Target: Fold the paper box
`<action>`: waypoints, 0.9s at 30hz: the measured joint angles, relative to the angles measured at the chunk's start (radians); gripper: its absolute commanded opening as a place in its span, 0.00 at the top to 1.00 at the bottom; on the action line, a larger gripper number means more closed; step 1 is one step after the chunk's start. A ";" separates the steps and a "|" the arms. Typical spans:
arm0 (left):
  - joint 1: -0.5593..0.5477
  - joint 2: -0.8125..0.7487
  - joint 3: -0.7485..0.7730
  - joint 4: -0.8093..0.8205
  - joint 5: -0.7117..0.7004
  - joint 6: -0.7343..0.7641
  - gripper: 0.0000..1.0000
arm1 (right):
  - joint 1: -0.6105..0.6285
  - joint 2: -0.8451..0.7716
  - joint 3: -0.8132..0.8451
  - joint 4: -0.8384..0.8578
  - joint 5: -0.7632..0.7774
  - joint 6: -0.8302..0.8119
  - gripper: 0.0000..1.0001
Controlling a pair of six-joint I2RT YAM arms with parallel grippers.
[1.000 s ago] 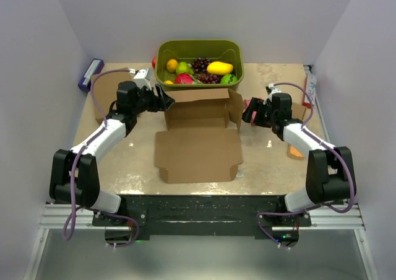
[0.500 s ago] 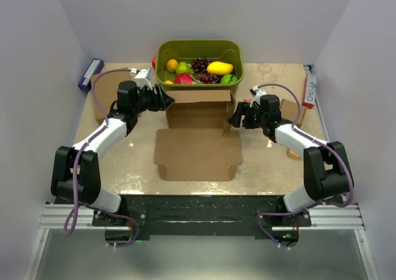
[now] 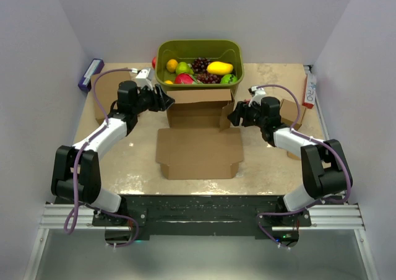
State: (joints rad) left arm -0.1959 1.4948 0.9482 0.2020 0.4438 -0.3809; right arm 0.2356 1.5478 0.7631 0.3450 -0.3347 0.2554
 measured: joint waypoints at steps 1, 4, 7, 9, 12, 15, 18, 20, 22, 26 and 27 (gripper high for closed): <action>0.000 0.000 0.000 0.000 0.002 0.001 0.46 | 0.000 0.002 -0.001 0.015 -0.006 -0.005 0.32; 0.005 0.002 0.000 0.000 0.008 0.002 0.46 | 0.001 0.010 -0.002 0.054 -0.031 -0.016 0.32; 0.009 0.003 0.001 0.001 0.017 0.003 0.47 | 0.004 0.026 -0.002 0.090 -0.056 -0.026 0.31; 0.011 0.005 0.003 0.000 0.021 0.003 0.47 | 0.007 0.039 -0.001 0.108 -0.072 -0.034 0.31; 0.013 0.007 0.004 0.001 0.026 0.003 0.47 | 0.009 0.055 0.004 0.123 -0.083 -0.041 0.30; 0.013 0.007 0.004 0.001 0.029 0.003 0.47 | 0.011 0.077 0.020 0.140 -0.096 -0.048 0.30; 0.017 0.009 0.004 0.003 0.034 0.003 0.48 | 0.017 0.101 0.047 0.150 -0.107 -0.055 0.30; 0.020 0.010 0.004 0.003 0.035 0.003 0.48 | 0.023 0.109 0.061 0.151 -0.108 -0.059 0.30; 0.023 0.010 0.004 0.003 0.037 0.003 0.48 | 0.030 0.116 0.073 0.157 -0.110 -0.064 0.30; 0.026 0.010 0.004 0.003 0.043 0.003 0.48 | 0.048 0.118 0.081 0.166 -0.109 -0.077 0.35; 0.026 0.010 0.004 0.003 0.043 0.003 0.48 | 0.053 0.119 0.083 0.169 -0.105 -0.081 0.37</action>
State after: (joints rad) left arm -0.1703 1.5051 0.9524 0.2054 0.4873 -0.3779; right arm 0.2882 1.6669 0.8459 0.5137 -0.4393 0.1741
